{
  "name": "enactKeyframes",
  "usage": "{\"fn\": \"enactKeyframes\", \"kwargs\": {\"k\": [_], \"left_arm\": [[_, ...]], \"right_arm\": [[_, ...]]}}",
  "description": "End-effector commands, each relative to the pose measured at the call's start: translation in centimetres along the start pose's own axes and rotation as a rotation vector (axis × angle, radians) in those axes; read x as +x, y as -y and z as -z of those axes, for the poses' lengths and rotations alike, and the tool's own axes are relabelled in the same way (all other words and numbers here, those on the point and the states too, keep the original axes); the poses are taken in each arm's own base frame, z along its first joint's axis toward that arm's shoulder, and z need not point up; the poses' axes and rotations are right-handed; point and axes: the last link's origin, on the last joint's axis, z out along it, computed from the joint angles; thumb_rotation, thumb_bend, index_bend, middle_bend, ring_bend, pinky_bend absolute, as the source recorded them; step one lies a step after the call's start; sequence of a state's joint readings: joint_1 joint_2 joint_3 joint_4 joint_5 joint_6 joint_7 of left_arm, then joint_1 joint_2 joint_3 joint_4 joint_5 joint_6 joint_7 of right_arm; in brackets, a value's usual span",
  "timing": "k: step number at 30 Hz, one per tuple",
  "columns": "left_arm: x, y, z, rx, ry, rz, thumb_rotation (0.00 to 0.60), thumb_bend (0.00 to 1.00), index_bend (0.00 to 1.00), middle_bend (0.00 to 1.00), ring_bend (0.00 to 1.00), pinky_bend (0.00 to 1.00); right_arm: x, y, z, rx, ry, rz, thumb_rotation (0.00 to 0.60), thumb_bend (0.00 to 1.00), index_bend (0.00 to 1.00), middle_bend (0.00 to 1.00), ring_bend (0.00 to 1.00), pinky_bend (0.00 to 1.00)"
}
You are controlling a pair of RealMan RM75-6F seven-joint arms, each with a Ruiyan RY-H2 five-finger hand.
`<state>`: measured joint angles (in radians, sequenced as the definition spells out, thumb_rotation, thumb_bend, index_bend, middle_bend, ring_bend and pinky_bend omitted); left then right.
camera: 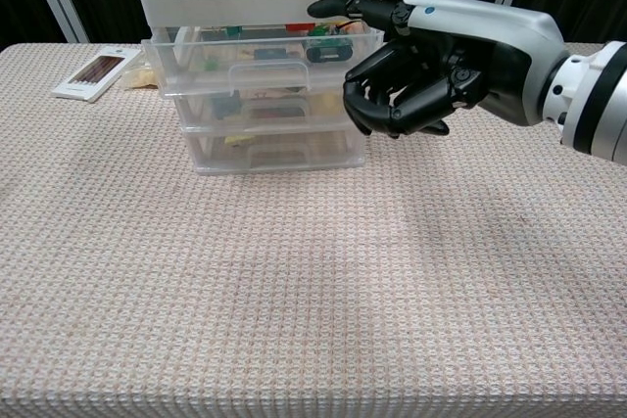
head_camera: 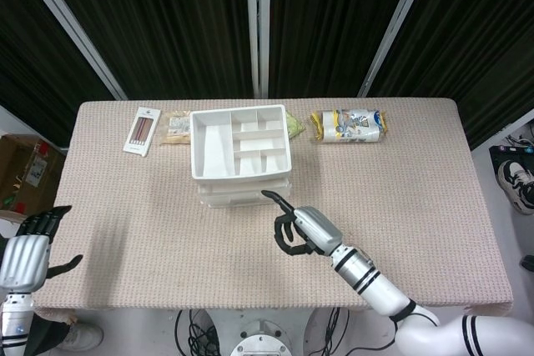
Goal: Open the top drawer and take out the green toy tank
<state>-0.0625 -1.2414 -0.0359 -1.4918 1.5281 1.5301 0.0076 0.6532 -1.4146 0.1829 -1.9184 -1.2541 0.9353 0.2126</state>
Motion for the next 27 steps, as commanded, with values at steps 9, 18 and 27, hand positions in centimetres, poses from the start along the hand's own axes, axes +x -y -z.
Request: {"fn": "enactKeyframes", "kwargs": {"k": [9,18,27], "left_arm": [[0.3,-0.2,-0.1,-0.008,-0.005,-0.009,0.600,0.06,0.17,0.18,0.18,0.21],[0.2,-0.2,0.0,0.001,0.002,-0.008,0.600,0.06,0.17,0.18,0.18,0.21],[0.1,-0.2,-0.1,-0.004,-0.001,-0.006,0.600,0.06,0.17,0.18,0.18,0.21]], "right_arm": [[1.2,-1.2,-2.5,-0.099,0.009,0.042,0.600,0.45,0.00,0.63,0.67,0.86],[1.4,-0.9,-1.9,-0.118,0.008,0.049,0.600,0.45,0.17,0.66,0.68,0.87],[0.9,-0.4,0.7,-0.104,0.066,0.026,0.600,0.45,0.18,0.66,0.68,0.87]]}}
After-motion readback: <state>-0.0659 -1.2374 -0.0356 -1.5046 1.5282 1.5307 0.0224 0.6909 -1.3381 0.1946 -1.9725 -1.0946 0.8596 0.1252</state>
